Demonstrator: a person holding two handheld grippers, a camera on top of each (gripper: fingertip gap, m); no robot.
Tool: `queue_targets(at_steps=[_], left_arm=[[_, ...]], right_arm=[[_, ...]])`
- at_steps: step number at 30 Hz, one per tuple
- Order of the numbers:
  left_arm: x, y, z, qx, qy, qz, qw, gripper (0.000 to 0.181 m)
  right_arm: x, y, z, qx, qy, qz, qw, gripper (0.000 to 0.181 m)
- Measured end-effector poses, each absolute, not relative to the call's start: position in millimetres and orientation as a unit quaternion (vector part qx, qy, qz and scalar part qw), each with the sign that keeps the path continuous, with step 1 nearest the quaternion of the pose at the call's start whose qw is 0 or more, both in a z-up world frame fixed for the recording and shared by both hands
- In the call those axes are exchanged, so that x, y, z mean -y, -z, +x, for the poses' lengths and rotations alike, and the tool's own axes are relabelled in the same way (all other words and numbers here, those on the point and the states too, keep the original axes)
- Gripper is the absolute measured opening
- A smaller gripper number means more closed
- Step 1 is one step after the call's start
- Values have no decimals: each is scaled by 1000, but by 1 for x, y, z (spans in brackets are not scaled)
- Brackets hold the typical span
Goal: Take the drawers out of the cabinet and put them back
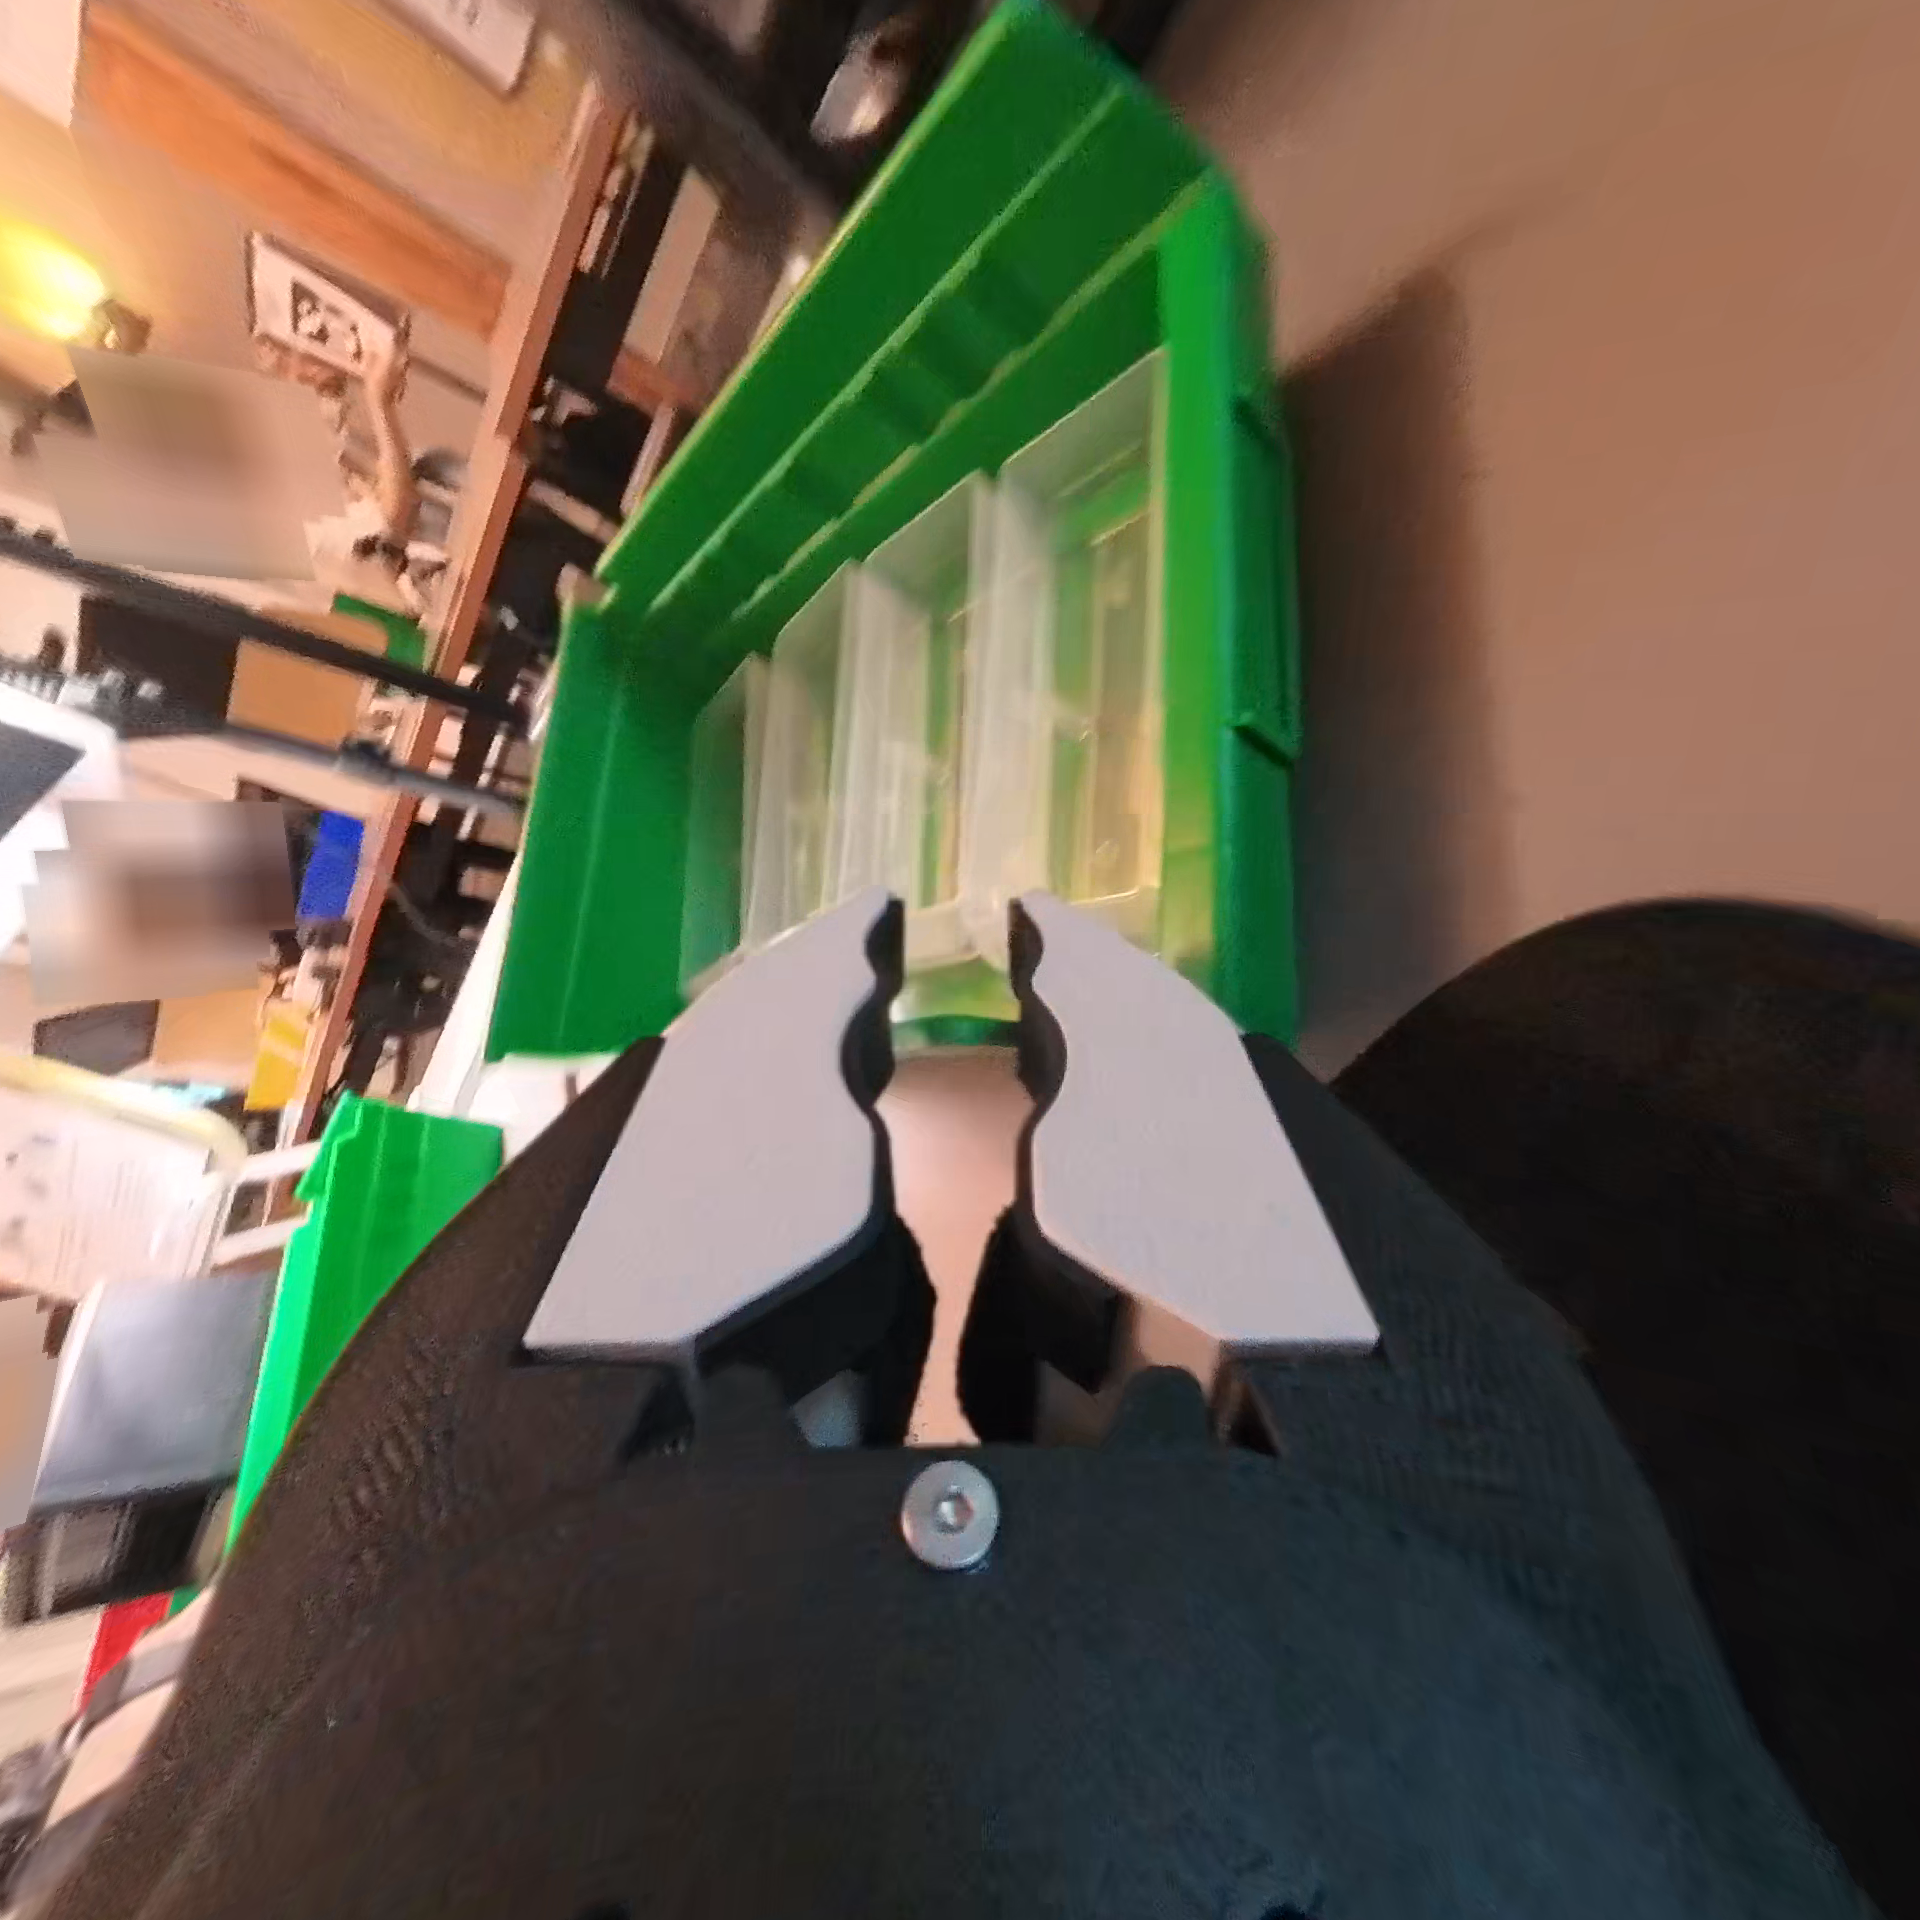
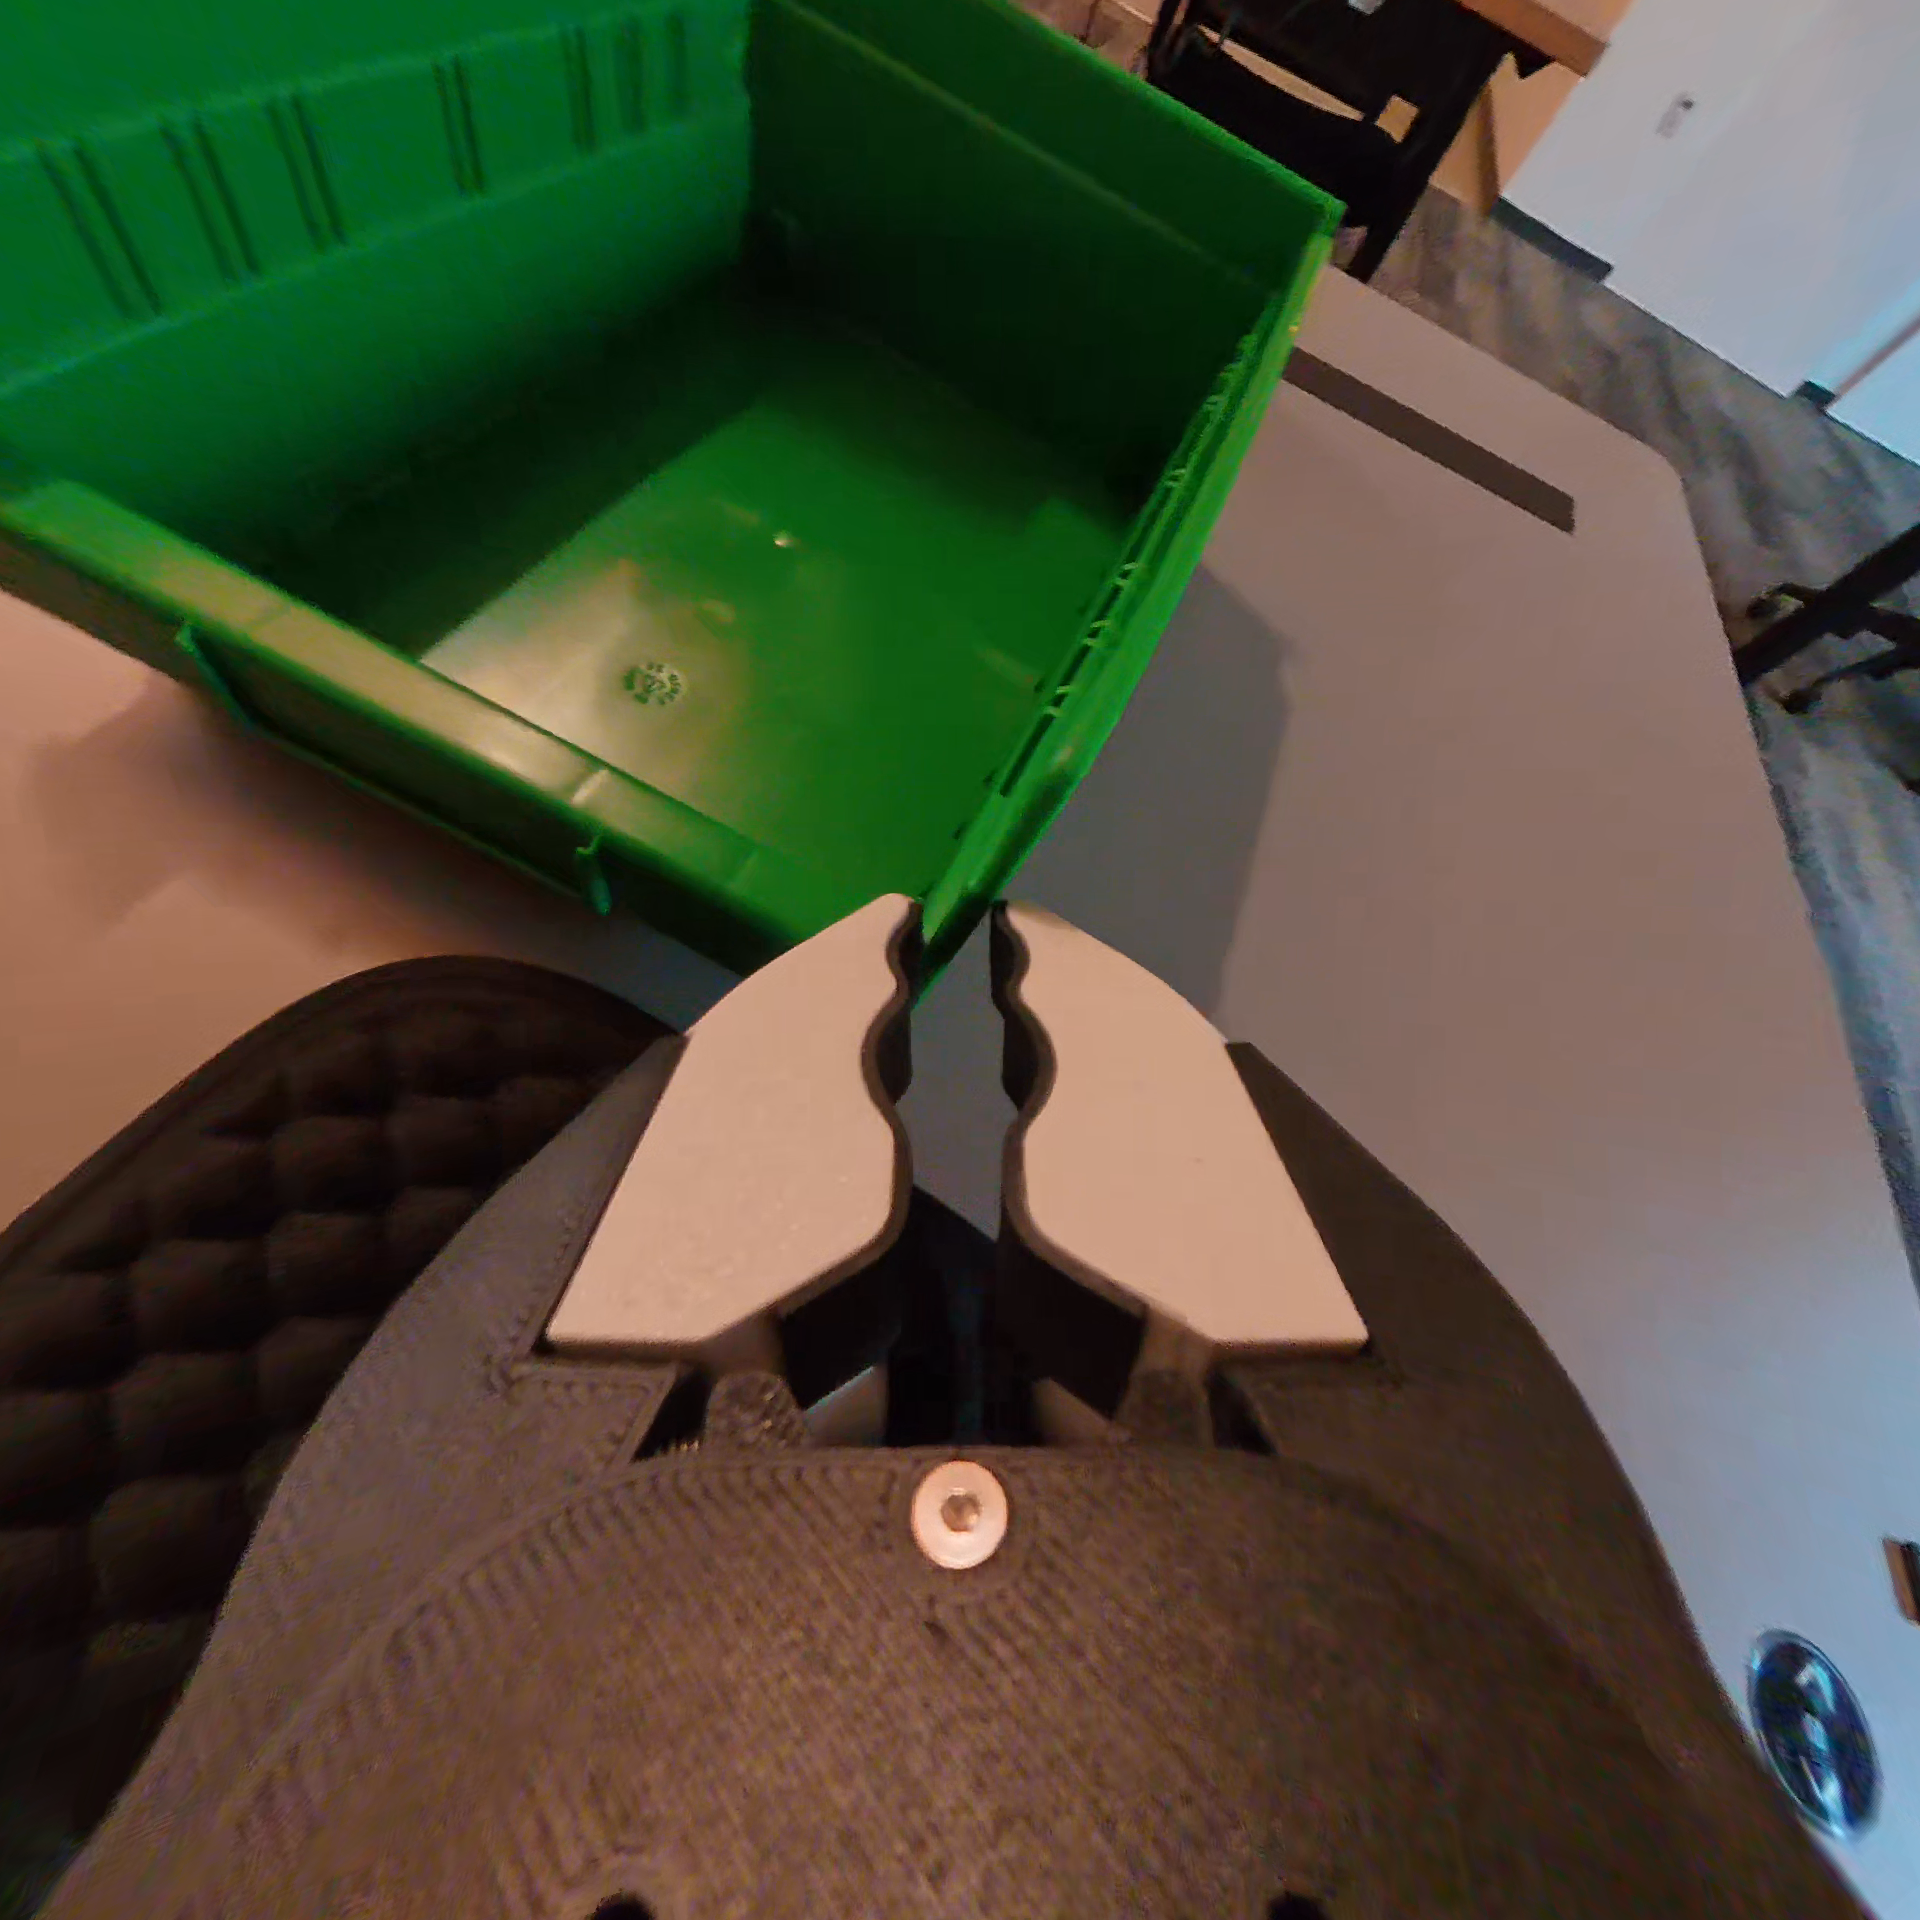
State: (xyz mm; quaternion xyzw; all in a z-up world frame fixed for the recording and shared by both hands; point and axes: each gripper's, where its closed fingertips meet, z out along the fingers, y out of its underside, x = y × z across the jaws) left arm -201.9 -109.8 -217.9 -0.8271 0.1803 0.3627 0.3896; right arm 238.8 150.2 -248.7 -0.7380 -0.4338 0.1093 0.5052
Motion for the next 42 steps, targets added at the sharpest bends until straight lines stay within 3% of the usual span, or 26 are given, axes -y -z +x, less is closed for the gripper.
queue_targets(at_steps=[5, 7, 11, 15, 20, 26, 36, 42], left_arm=[[134, 177, -217, -138, -383, -803, 436, 39], [130, 167, -200, -150, -362, -791, 470, 47], [104, 182, -156, -192, -272, -797, 503, 49], [86, 218, -159, -204, -306, -817, 444, 49], [78, 253, -168, -214, -317, -835, 396, 46], [92, 262, -195, -185, -335, -854, 351, 23], [152, 260, -266, -119, -371, -877, 282, 24], [131, 255, -247, -166, -353, -852, 349, 40]], right_arm=[[-153, 220, 250, 408, -98, -728, 541, 48], [-147, 203, 246, 405, -119, -708, 567, 54], [-121, 200, 215, 456, -171, -668, 563, 57], [-101, 241, 183, 525, -174, -680, 482, 59], [-99, 272, 163, 579, -96, -656, 474, 60], [-107, 273, 163, 582, -34, -644, 495, 50], [-133, 272, 206, 562, 16, -672, 482, 52], [-119, 267, 194, 588, -4, -644, 489, 55]])
